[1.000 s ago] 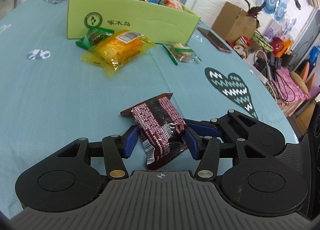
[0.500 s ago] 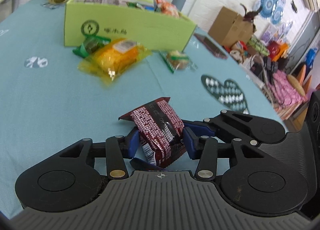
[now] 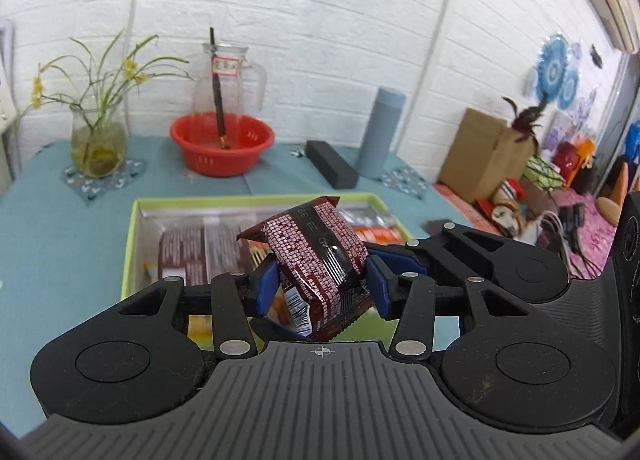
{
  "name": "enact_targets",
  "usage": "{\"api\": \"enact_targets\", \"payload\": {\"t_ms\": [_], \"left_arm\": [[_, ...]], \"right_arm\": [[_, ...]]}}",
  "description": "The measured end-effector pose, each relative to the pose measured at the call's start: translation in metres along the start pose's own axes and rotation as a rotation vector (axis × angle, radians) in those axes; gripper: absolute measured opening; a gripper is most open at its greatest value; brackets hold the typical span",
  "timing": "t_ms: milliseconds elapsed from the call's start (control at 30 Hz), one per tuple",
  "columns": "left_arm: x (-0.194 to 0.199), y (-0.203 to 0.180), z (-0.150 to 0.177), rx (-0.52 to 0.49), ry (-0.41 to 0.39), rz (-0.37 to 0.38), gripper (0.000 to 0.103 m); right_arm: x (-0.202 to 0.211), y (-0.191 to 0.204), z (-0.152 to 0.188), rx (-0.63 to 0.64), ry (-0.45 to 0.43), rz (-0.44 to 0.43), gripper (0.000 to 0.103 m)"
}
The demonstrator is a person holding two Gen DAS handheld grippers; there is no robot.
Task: Organize snacks
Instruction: 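Carry the red packet over the green box and release it, then grasp the yellow-wrapped cake with the left tool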
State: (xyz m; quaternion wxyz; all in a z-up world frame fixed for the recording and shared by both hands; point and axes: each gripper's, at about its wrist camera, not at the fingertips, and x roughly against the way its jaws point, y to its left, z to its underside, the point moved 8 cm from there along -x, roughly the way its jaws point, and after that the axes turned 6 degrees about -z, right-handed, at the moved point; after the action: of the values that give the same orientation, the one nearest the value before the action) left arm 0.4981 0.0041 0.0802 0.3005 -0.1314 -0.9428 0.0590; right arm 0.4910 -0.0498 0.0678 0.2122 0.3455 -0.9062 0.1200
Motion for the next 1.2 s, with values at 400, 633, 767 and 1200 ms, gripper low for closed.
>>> {"api": "enact_targets", "payload": {"t_ms": [400, 633, 767, 1200], "left_arm": [[0.042, 0.023, 0.023, -0.002, -0.096, -0.024, 0.067], [0.028, 0.026, 0.105, -0.084, 0.115, -0.071, 0.059], [0.004, 0.031, 0.12, -0.053, 0.193, -0.048, 0.035], [0.052, -0.004, 0.163, -0.076, 0.202, -0.047, 0.017]], "right_arm": [[0.061, 0.02, 0.034, -0.07, -0.072, -0.023, 0.092], [0.031, 0.079, 0.11, -0.073, 0.191, -0.148, 0.092], [0.0, 0.081, 0.116, -0.076, 0.261, -0.146, 0.092], [0.047, 0.126, 0.128, -0.006, 0.259, -0.157, 0.092]]}}
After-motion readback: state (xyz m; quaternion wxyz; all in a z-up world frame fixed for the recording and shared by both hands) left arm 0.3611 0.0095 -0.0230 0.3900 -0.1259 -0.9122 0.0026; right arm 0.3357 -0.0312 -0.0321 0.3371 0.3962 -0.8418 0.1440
